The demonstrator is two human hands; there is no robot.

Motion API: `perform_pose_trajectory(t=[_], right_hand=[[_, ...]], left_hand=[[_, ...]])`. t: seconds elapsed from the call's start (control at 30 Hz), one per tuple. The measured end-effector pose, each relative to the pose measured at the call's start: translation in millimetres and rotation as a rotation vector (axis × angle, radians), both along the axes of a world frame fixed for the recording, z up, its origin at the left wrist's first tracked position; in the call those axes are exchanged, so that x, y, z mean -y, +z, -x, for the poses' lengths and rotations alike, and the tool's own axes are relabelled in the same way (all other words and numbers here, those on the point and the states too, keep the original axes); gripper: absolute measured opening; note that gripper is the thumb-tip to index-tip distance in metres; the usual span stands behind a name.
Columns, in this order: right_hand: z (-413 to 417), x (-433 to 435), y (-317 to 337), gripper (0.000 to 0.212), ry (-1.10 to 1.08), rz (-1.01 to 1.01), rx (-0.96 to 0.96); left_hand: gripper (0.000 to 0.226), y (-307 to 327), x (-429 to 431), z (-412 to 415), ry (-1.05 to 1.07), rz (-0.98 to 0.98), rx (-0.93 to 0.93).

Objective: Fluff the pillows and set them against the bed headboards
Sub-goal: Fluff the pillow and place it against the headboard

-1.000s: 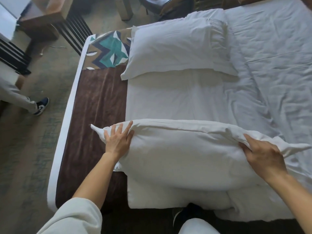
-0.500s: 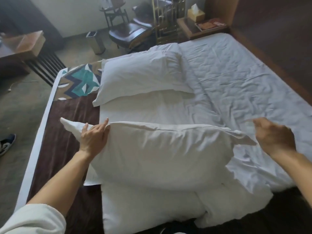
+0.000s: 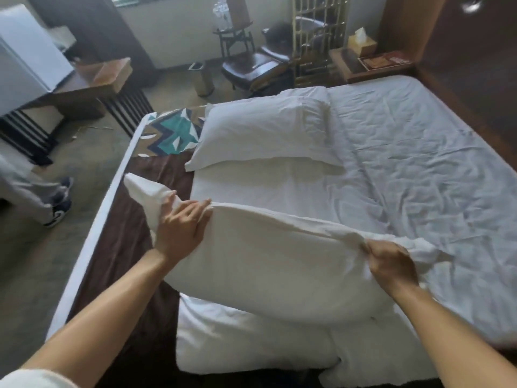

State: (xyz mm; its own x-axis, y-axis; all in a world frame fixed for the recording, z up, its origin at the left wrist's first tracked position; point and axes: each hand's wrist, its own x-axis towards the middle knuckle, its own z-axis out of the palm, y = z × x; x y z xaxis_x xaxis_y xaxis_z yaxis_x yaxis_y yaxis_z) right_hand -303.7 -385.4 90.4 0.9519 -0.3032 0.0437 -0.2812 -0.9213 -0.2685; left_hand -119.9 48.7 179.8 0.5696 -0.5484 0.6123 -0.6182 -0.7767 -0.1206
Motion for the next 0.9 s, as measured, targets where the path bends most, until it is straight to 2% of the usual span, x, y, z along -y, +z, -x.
perform_pose_trajectory(t=[0.1, 0.33, 0.63, 0.8, 0.9], right_hand=[[5.3, 3.9, 8.4, 0.043, -0.032, 0.055, 0.102], [2.3, 36.8, 58.5, 0.045, -0.151, 0.233, 0.432], [100.4, 85.4, 91.2, 0.037, -0.391, 0.41, 0.465], [153.0, 134.2, 111.3, 0.027, -0.549, 0.503, 0.525], [182.0, 168.6, 122.5, 0.023, -0.572, 0.531, 0.528]], left_hand=[[0.035, 2.0, -0.1, -8.6, -0.009, -0.009, 0.035], [0.03, 22.9, 41.0, -61.9, -0.113, 0.109, 0.074], [0.032, 1.4, 165.1, -58.0, -0.369, 0.215, 0.016], [0.035, 9.2, 242.8, -27.6, -0.443, 0.226, -0.047], [0.036, 14.9, 286.3, -4.6, -0.449, 0.224, -0.075]])
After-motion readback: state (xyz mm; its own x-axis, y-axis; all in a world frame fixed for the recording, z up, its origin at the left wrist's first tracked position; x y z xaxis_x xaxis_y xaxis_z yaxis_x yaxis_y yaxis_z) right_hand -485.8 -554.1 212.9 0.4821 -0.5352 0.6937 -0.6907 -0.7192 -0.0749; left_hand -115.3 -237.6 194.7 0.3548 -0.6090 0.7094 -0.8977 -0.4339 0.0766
